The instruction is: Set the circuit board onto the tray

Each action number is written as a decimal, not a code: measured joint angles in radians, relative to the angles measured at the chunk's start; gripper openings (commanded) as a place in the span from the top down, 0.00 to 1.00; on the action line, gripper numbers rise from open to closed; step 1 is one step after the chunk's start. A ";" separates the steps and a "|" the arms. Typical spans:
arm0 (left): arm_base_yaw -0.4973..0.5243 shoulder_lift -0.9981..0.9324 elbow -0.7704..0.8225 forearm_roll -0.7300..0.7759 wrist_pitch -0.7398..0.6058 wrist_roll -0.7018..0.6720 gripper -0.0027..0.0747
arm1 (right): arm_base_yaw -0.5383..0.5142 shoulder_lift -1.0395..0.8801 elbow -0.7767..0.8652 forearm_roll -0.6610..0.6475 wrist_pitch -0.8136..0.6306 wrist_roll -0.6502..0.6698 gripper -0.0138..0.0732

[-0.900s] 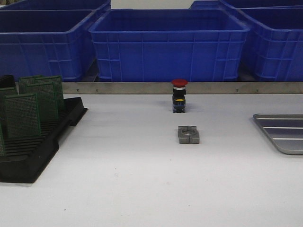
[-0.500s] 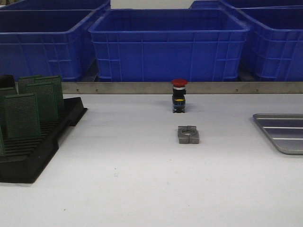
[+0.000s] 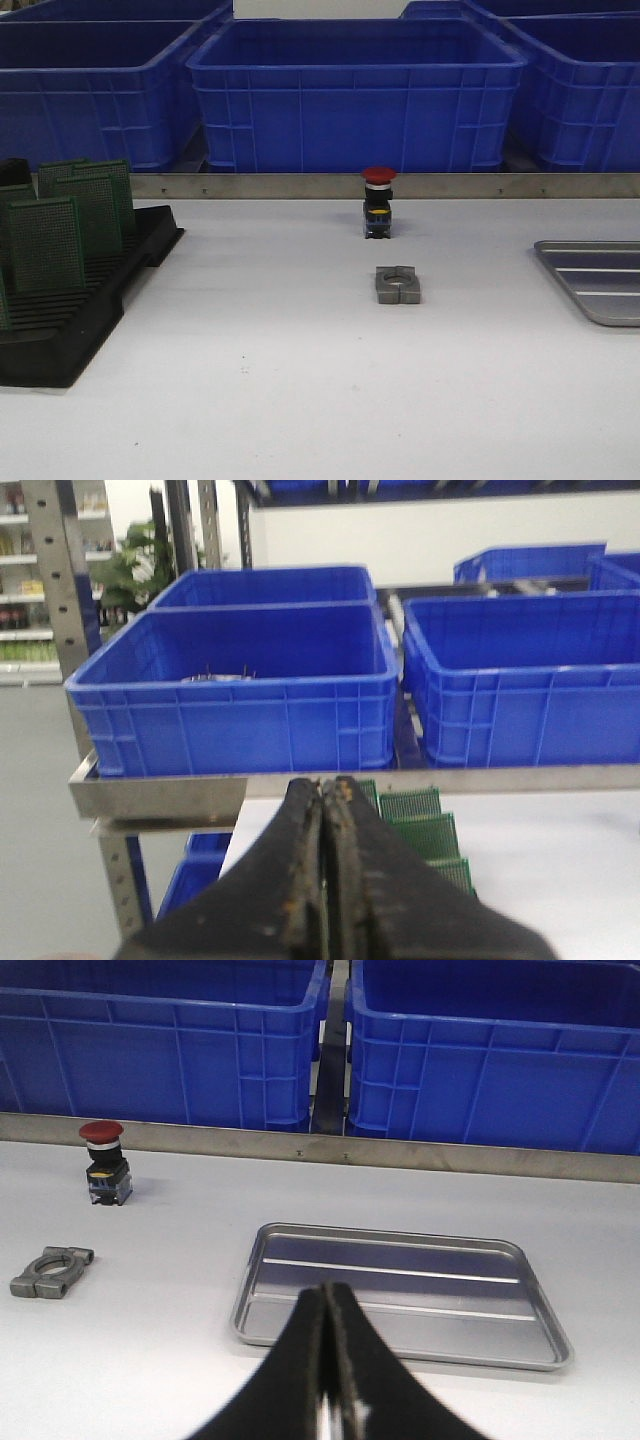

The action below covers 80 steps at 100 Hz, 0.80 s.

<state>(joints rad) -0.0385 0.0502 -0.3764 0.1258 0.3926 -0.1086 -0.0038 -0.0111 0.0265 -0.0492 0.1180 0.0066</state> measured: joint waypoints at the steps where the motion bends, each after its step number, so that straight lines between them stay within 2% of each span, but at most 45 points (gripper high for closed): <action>1: 0.000 0.012 -0.008 0.000 0.010 0.000 0.99 | 0.000 0.000 0.000 0.000 0.000 0.000 0.91; 19: 0.000 0.207 -0.182 0.004 0.208 0.000 0.99 | 0.000 0.000 0.000 0.000 0.000 0.000 0.91; 26: 0.000 0.293 -0.238 0.004 0.252 0.000 0.93 | 0.000 0.000 0.000 0.000 0.000 0.000 0.91; 33: 0.000 0.376 -0.293 0.004 0.292 0.000 0.82 | 0.000 0.000 0.000 0.000 0.000 0.000 0.91; 45: 0.000 0.508 -0.371 0.004 0.334 0.004 0.54 | 0.000 0.000 0.000 0.000 0.000 0.000 0.91; 52: 0.000 0.581 -0.407 -0.001 0.345 0.032 0.45 | 0.000 0.000 0.000 0.000 0.000 0.000 0.91; 63: 0.000 0.700 -0.457 -0.038 0.361 0.109 0.44 | 0.000 0.000 0.000 0.000 0.000 0.000 0.91; 80: 0.000 0.894 -0.517 -0.133 0.372 0.341 0.44 | 0.000 0.000 0.000 0.000 0.000 0.000 0.91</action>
<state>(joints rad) -0.0385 0.9446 -0.8931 -0.0071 0.7647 0.2320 -0.0038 -0.0111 0.0265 -0.0492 0.1180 0.0066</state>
